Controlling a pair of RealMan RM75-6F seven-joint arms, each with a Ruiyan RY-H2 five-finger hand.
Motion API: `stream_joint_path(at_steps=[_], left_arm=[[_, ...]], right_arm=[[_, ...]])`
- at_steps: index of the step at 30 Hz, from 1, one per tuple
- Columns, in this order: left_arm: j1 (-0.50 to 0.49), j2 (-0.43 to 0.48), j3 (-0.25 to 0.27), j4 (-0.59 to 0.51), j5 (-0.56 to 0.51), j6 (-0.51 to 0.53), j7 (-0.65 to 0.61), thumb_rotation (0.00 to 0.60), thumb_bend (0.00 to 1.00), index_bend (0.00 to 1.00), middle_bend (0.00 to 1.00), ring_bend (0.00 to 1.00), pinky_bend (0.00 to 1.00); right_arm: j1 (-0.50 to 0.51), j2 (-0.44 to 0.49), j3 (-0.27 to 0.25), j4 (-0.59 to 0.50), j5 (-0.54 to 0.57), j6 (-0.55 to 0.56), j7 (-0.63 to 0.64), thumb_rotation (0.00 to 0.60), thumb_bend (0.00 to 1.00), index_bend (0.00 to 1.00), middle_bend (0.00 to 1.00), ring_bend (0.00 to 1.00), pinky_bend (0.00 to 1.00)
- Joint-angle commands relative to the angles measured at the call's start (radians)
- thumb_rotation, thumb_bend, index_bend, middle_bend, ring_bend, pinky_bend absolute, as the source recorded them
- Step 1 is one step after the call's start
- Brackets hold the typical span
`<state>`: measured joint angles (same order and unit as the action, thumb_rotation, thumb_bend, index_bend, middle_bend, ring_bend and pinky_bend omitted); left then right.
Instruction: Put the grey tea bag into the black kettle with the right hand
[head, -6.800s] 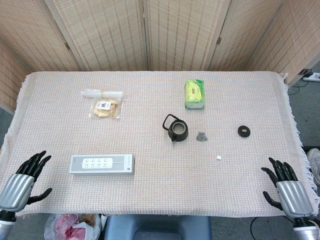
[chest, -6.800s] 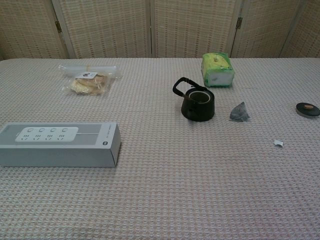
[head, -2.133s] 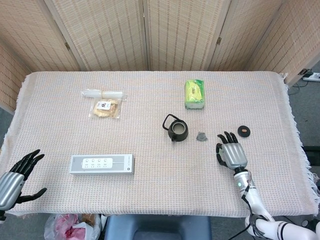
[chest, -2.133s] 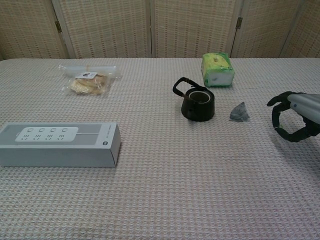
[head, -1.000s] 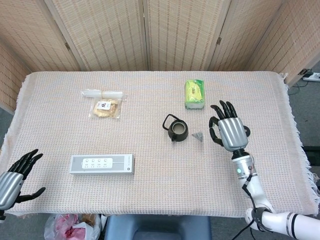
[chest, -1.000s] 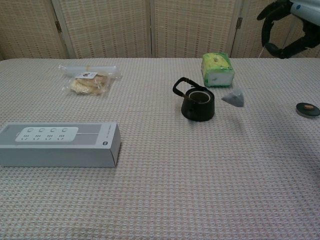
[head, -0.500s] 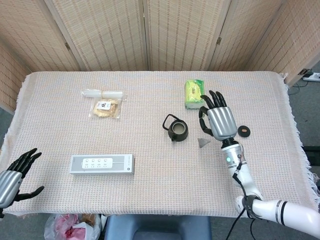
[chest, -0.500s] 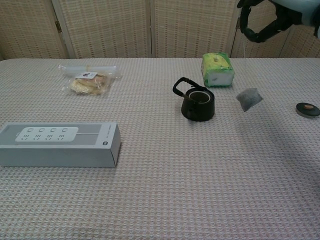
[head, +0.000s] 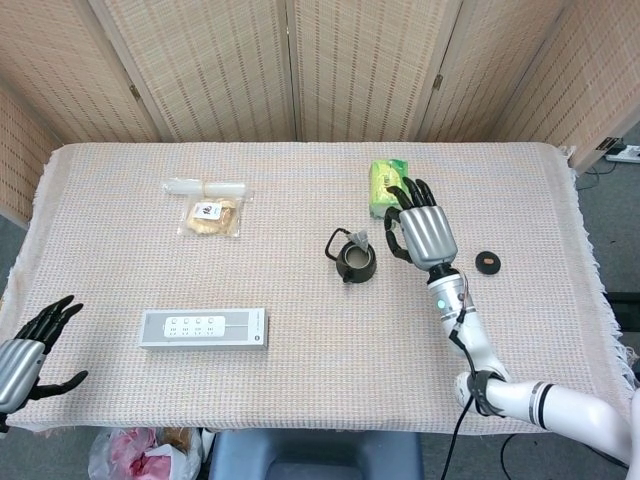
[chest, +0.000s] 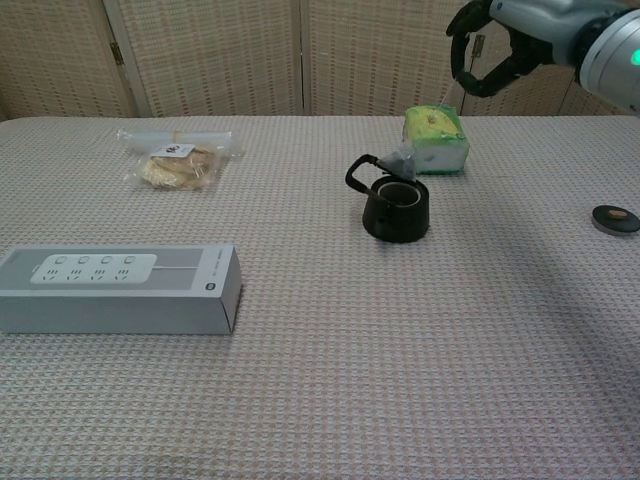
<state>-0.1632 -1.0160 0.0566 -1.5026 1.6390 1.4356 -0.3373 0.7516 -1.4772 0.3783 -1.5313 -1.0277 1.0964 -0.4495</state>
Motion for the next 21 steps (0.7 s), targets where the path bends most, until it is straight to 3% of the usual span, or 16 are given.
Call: stream_joint_path(at_steps=[1, 12, 21], left_arm=[[0.002, 0.0, -0.001, 0.0, -0.003, 0.002, -0.001, 0.6, 0.27, 0.0, 0.0, 0.0, 0.18], [0.008, 0.001, 0.0, -0.001, -0.001, 0.01, 0.001, 0.6, 0.27, 0.0, 0.0, 0.0, 0.18], [0.009, 0.002, -0.002, 0.001, -0.004, 0.01, -0.002, 0.6, 0.27, 0.0, 0.0, 0.0, 0.18]], right_arm=[[0.008, -0.003, 0.001, 0.003, 0.004, 0.002, 0.002, 0.6, 0.45, 0.65, 0.17, 0.0, 0.0], [0.032, -0.024, -0.026, 0.031, 0.019, -0.008, -0.01, 0.6, 0.45, 0.65, 0.17, 0.0, 0.0], [0.056, -0.026, -0.016, 0.025, 0.026, 0.0, -0.015, 0.6, 0.45, 0.65, 0.17, 0.0, 0.0]])
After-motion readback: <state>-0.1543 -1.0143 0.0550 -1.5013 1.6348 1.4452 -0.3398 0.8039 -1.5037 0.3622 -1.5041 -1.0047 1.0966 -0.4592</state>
